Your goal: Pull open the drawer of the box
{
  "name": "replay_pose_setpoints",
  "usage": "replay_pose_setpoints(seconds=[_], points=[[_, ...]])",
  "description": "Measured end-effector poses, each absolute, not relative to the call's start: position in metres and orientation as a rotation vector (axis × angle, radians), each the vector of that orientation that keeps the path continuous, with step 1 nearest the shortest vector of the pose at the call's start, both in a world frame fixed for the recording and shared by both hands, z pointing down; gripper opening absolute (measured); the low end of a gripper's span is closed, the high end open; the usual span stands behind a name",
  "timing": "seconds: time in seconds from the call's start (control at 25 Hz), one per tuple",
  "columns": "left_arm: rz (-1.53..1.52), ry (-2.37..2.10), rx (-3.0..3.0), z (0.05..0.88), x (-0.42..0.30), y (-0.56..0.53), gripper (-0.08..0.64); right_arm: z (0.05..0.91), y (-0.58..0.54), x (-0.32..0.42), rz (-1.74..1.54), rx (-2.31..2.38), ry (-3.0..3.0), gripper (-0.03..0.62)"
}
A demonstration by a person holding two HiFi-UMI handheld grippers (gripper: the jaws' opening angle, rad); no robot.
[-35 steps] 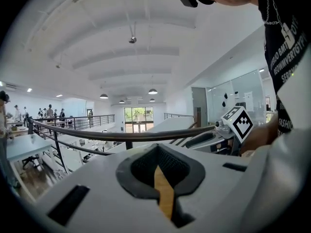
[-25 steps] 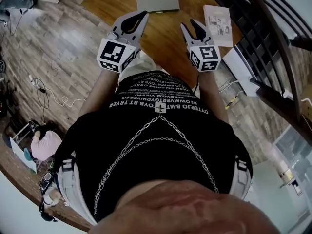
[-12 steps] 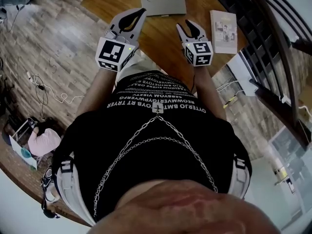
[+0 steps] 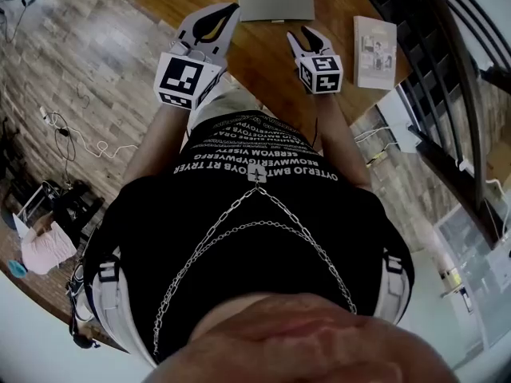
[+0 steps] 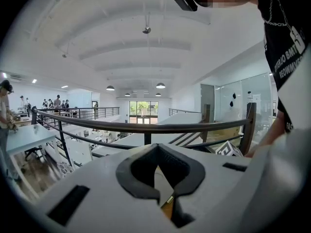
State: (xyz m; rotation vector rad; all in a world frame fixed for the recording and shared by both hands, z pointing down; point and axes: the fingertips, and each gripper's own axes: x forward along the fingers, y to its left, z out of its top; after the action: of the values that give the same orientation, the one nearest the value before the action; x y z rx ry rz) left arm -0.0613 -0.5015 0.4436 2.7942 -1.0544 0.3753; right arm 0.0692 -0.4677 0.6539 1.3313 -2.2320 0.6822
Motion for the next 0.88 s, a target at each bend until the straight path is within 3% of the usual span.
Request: replay_pose_setpoints(seconds=[0.88], points=[[0.4, -1.071, 2.721, 0.478, -0.083, -0.503, 0.005, 0.789, -0.489, 0.055, 0.963, 1.276, -2.004, 0.173]])
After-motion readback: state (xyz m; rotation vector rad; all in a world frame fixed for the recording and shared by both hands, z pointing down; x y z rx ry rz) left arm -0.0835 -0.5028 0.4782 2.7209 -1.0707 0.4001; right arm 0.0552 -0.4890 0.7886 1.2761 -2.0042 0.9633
